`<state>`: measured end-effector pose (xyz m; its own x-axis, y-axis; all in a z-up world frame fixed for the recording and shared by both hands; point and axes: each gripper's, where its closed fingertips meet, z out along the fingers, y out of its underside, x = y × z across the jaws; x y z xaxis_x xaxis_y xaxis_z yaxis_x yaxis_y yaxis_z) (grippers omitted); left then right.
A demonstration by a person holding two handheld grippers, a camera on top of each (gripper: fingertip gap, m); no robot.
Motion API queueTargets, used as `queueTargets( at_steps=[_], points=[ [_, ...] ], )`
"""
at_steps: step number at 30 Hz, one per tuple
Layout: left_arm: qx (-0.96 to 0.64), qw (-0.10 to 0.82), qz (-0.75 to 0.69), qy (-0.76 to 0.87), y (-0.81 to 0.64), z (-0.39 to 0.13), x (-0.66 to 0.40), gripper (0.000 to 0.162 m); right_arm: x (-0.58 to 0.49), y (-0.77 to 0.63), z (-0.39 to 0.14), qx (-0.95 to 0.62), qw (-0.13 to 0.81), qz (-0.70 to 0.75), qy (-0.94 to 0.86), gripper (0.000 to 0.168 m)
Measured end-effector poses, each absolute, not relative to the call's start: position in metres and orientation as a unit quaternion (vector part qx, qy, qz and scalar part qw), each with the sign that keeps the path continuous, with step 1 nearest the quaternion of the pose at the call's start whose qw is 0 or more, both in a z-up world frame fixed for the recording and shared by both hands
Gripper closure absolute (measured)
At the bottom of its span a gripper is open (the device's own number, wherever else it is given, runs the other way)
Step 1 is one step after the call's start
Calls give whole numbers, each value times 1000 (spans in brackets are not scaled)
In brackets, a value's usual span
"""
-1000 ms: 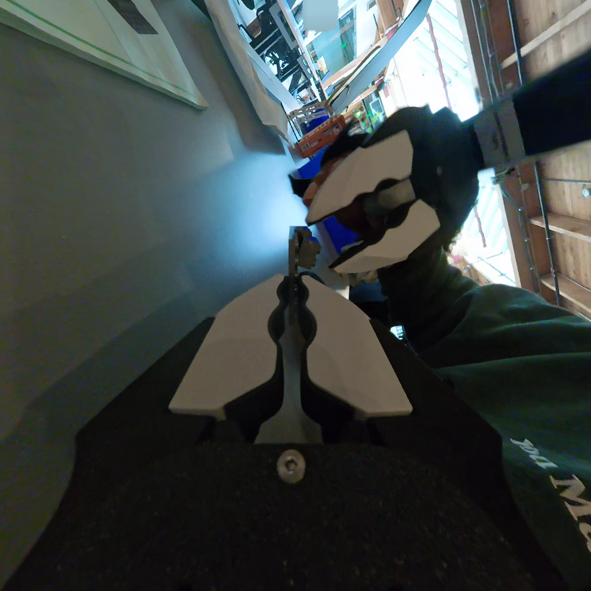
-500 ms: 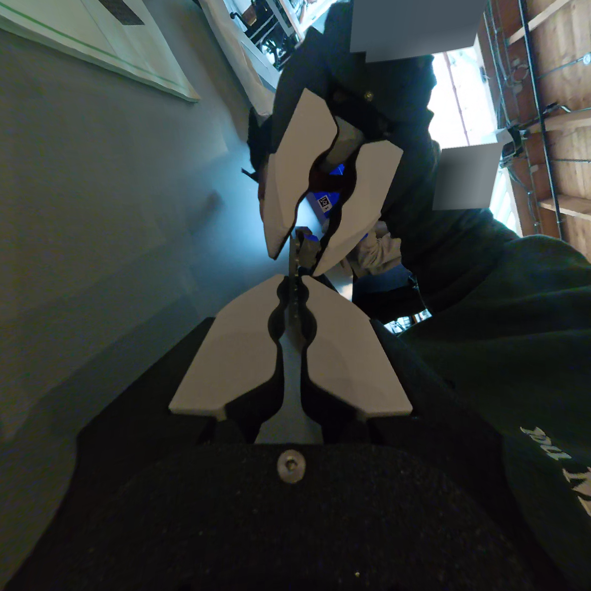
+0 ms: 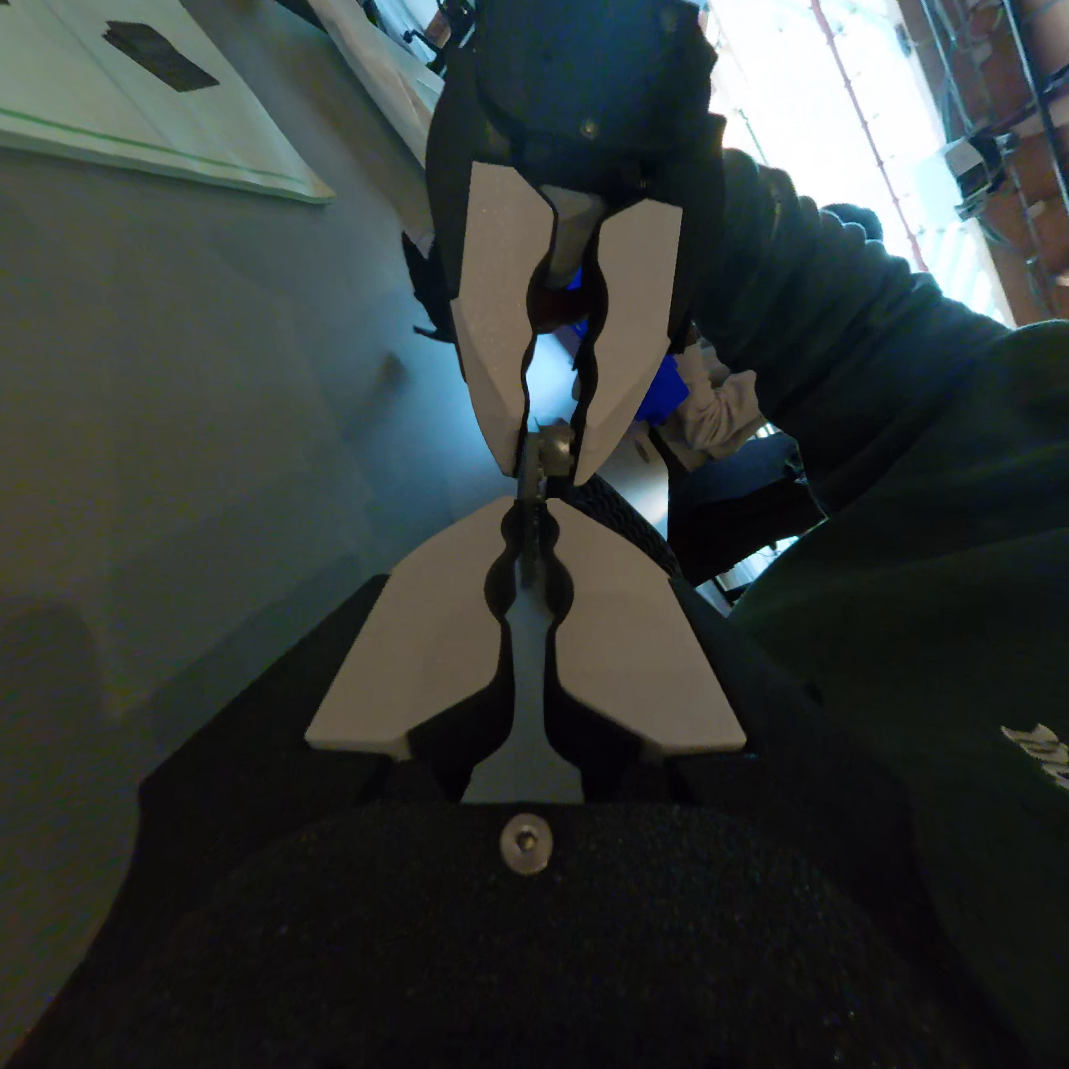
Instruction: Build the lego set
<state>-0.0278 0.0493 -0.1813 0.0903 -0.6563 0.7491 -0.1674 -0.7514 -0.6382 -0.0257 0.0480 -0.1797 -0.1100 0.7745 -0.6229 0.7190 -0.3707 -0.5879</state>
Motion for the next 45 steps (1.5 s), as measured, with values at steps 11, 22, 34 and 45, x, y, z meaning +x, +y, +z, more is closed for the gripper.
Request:
queueTargets(
  at_steps=[11, 22, 34, 45],
  points=[
    [-706, 203, -605, 308, 45, -181, -27, 157, -24, 43, -181, -668, 59, 483, -564, 153],
    [-670, 209, -613, 362, 28, -173, -24, 157, -21, 27, -172, -649, 74, 470, -594, 152],
    [-644, 264, -593, 404, 24, -163, -24, 157, -23, 22, -158, -647, 165, 392, -633, 132],
    [-631, 291, -566, 444, 15, -165, -21, 157, -19, 16, -159, -677, 212, 368, -601, 145]
  ],
)
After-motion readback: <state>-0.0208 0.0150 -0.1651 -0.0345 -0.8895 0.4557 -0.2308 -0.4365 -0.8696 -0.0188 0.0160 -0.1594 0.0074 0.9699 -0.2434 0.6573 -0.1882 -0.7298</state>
